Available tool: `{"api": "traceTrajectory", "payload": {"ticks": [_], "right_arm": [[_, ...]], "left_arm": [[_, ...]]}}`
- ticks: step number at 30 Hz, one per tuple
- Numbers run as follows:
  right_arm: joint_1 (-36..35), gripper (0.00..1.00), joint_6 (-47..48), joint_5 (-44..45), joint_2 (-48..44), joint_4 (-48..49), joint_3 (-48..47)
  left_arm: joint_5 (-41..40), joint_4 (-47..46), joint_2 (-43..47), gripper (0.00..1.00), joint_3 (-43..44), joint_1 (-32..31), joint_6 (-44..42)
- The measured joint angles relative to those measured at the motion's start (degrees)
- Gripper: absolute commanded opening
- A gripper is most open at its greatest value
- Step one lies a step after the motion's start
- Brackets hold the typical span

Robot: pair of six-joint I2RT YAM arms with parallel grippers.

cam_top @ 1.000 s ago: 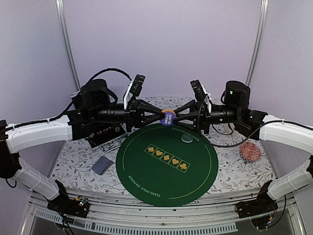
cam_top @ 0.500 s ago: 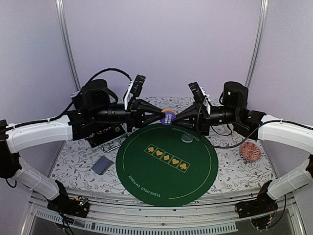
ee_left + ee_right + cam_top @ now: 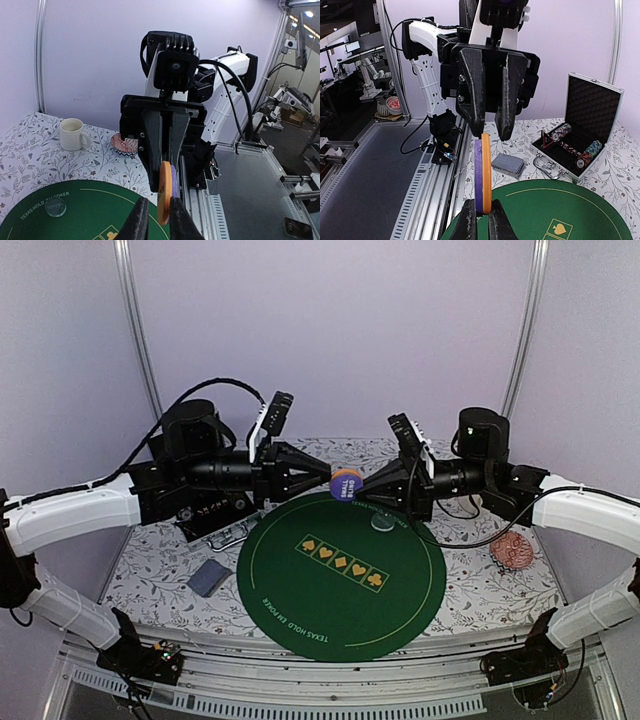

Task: Distribute texas hold em gaming equipment
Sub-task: Adjust the big blind button on the poker table mat.

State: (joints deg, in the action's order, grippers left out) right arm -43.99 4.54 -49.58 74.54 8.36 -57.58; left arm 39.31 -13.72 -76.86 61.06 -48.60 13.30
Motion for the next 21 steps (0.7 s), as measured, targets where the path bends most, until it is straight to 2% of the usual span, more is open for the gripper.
{"api": "traceTrajectory", "payload": {"ticks": [7,10,18,21], "right_arm": [[0.0,0.02,0.55,0.42,0.0,-1.07,0.0],[0.0,0.02,0.7,0.9,0.0,-1.29,0.0],[0.04,0.02,0.92,1.33,0.0,-2.36,0.0],[0.22,0.02,0.92,1.86,0.0,-3.02,0.0]], "left_arm": [[0.13,2.54,-0.55,0.25,1.25,0.0,-0.24],[0.68,2.58,-0.57,0.26,1.25,0.0,-0.28],[0.76,3.8,-2.75,0.11,2.97,0.0,-0.2],[0.63,4.98,-3.43,0.09,3.91,-0.02,-0.28]]}}
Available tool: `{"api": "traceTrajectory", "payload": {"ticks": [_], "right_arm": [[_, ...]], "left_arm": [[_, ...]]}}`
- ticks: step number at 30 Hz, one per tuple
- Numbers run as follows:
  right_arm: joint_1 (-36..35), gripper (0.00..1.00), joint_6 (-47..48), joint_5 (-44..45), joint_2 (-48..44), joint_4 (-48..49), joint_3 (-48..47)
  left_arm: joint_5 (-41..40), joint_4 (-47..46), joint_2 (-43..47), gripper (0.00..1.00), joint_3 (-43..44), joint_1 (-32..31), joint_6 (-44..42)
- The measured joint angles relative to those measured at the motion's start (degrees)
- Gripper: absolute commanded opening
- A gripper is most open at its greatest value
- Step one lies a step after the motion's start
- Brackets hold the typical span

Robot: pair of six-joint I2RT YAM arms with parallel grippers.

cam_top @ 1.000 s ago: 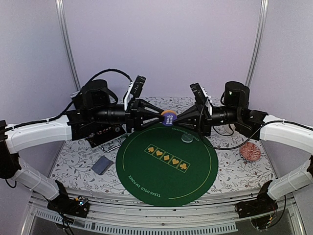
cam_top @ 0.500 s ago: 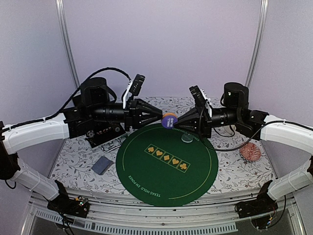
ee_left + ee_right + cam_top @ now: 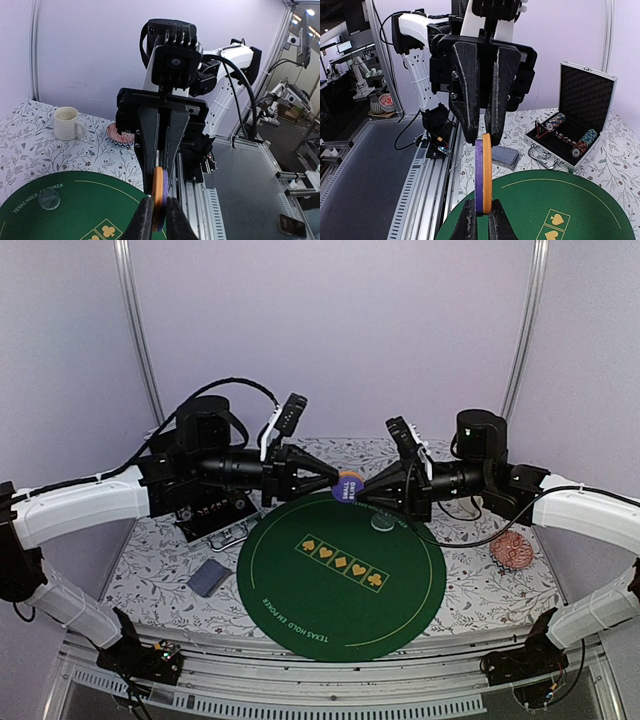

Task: Distribute texas hold em gaming equipment
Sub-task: Adjust the big blind button on the poker table mat.

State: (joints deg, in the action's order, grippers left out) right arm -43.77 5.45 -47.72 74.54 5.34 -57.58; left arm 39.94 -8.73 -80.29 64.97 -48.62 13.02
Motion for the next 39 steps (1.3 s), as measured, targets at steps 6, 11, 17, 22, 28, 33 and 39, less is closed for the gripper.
{"api": "traceTrajectory", "payload": {"ticks": [6,11,17,22,28,33,39], "right_arm": [[0.04,0.02,0.42,0.24,0.0,-0.85,0.0],[0.04,0.02,1.25,0.35,0.0,-1.22,0.0],[0.07,0.02,1.97,0.72,-0.02,-1.97,0.0],[0.2,0.02,3.39,0.94,-0.02,-3.63,0.02],[0.68,0.02,5.05,1.27,0.0,-6.64,0.24],[0.72,0.02,6.05,1.29,0.0,-8.96,0.83],[0.7,0.02,6.51,0.59,0.17,-9.42,1.09]], "left_arm": [[-0.26,0.81,-0.02,0.09,0.04,0.0,-0.17],[-0.98,1.51,-0.02,0.08,0.07,-0.07,-0.57],[-2.54,4.44,-0.09,0.08,1.01,-0.26,-1.25],[-3.45,6.1,-0.42,0.12,1.27,-0.5,-1.77],[-3.98,8.28,-2.36,0.17,1.97,-0.5,-3.13],[-2.71,9.53,-3.56,0.17,1.9,-0.5,-3.39],[-0.15,8.79,-3.63,0.07,0.98,-0.5,-3.21]]}}
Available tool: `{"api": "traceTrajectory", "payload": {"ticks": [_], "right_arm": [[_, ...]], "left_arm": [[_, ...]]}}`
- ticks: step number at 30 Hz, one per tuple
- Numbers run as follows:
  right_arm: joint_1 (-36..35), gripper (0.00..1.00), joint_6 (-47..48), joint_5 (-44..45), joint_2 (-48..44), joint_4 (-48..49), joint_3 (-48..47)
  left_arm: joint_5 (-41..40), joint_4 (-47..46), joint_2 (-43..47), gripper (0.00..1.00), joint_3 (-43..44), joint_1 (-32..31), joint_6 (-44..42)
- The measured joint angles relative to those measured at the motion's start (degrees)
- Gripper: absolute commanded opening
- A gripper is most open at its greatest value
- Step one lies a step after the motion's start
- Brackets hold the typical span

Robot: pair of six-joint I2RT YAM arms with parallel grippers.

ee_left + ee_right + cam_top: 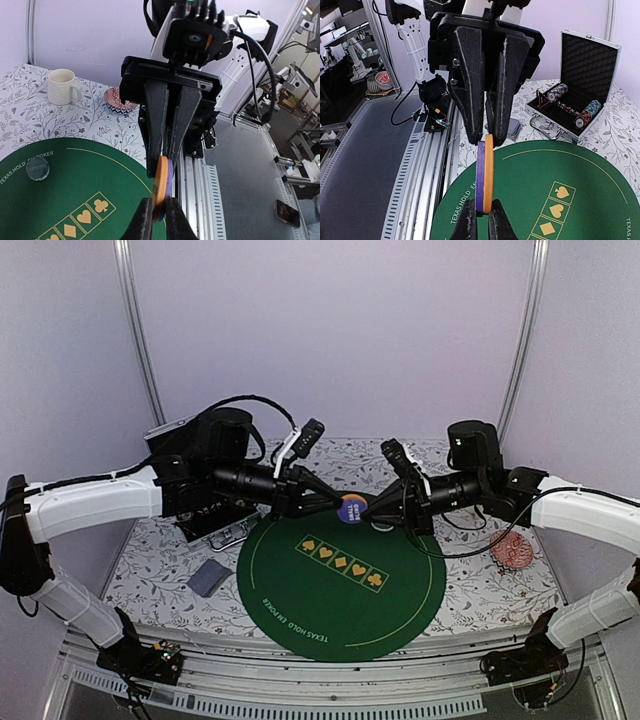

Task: Distribute texas hold em gaming equipment
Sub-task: Adjust the big blind button on the poker table mat.

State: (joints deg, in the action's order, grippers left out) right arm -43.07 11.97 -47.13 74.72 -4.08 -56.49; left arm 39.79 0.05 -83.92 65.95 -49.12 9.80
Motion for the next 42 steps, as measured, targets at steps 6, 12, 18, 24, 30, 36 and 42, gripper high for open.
{"api": "traceTrajectory", "payload": {"ticks": [6,12,18,24,30,36,42], "right_arm": [[0.0,0.02,0.39,-0.61,0.28,-0.37,0.35],[0.42,0.02,0.52,0.57,0.44,0.28,1.7],[1.53,0.02,-1.68,3.15,1.84,0.26,4.7],[1.27,0.02,-4.52,6.93,2.95,3.1,10.4],[0.76,0.02,-5.25,11.06,4.24,6.21,11.43],[-2.14,0.02,-0.72,14.51,2.21,7.61,15.1],[-5.18,0.02,4.46,15.8,-0.31,9.2,16.06]], "left_arm": [[2.86,-0.63,-0.33,0.0,-0.57,0.0,0.02],[1.7,-1.62,-0.79,0.0,-1.62,0.0,2.03],[-1.88,-4.11,-4.59,0.0,-3.39,-0.42,6.36],[-8.26,-2.69,-7.04,0.0,-5.22,-2.29,7.52],[-13.18,2.67,-6.84,0.22,-3.96,-2.38,3.61],[-11.72,4.9,-0.63,0.4,-7.08,-2.45,-1.53],[-7.56,1.92,4.5,0.47,-11.61,-2.54,-5.75]]}}
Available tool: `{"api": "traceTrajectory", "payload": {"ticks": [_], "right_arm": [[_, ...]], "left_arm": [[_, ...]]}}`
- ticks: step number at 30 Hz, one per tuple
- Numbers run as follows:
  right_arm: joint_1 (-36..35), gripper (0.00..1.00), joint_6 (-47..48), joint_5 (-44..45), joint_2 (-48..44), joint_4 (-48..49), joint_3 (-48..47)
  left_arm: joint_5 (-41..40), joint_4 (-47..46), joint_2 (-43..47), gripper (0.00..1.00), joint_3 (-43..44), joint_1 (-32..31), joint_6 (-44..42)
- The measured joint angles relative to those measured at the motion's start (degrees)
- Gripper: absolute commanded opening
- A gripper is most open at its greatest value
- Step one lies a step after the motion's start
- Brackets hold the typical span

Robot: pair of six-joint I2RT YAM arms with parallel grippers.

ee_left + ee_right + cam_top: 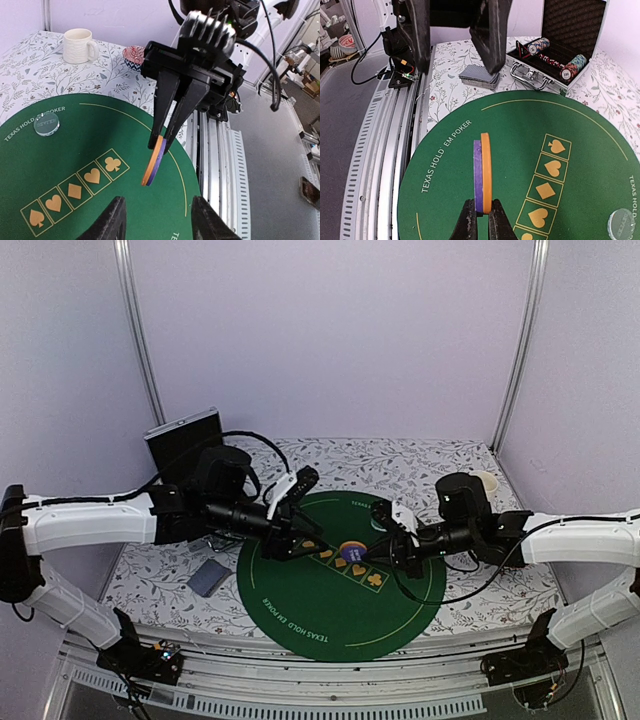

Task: Distribute texas hold em gaming equipment
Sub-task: Adjust the big blind button on the poker table mat.

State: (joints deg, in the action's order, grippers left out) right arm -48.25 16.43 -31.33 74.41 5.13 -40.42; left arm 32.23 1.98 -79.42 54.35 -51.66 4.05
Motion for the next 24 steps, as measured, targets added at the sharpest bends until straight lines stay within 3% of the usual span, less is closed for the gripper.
{"api": "traceTrajectory", "payload": {"ticks": [8,16,24], "right_arm": [[-2.34,0.02,10.49,4.09,-0.72,1.38,0.15],[-2.73,0.02,16.92,6.34,-1.01,1.84,1.2],[-2.64,0.02,18.18,7.65,-0.92,2.25,1.31]], "left_arm": [[3.32,-7.08,-2.89,0.43,-3.65,-0.09,-5.88],[3.06,-8.61,-9.53,0.16,-0.72,-0.15,-12.48],[4.66,-8.48,-11.02,0.07,0.48,-0.13,-17.86]]}}
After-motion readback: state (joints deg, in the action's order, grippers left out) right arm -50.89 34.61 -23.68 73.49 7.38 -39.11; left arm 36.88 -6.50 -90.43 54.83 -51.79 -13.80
